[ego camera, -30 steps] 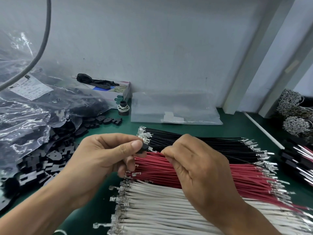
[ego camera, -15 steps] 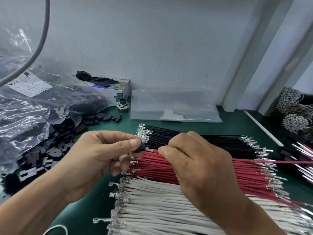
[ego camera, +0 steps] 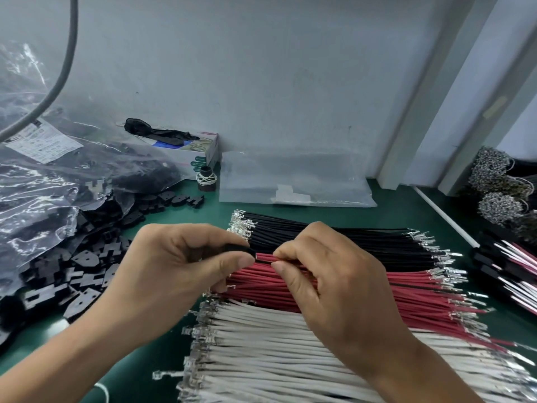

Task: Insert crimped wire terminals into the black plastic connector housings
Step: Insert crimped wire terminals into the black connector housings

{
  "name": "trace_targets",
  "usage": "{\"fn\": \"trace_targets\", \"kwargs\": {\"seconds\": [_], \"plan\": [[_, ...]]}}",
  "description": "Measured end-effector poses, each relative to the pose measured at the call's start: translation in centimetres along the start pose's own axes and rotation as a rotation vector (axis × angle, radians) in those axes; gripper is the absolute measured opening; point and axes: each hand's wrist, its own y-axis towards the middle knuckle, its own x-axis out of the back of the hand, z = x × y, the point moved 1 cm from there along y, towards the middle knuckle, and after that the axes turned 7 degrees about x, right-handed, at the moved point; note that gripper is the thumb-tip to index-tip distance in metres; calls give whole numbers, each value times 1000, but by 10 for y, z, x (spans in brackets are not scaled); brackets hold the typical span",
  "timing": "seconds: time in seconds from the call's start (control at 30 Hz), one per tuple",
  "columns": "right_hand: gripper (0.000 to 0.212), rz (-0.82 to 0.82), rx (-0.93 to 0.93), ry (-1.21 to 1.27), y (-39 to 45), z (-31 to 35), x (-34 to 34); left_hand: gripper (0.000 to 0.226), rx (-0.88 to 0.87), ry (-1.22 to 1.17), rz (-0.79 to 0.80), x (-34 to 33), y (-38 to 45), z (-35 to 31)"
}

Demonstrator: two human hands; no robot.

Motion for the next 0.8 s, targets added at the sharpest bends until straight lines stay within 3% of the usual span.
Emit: {"fn": "trace_targets", "kwargs": {"seconds": [0.43,0.63,0.7,0.8], "plan": [[19,-40,30,60,-3,3,-1,22,104,-145,98,-2,-2,-8],[10,-108,98,-163,3,2,18,19,112,-189,46,-4,-1,-8],[8,-9,86,-60,1,8,17,18,126,-179,2,-3,-1,-5],[26,362,-57,61,-3,18,7,16,134,-162,-41,0,1,0]]}}
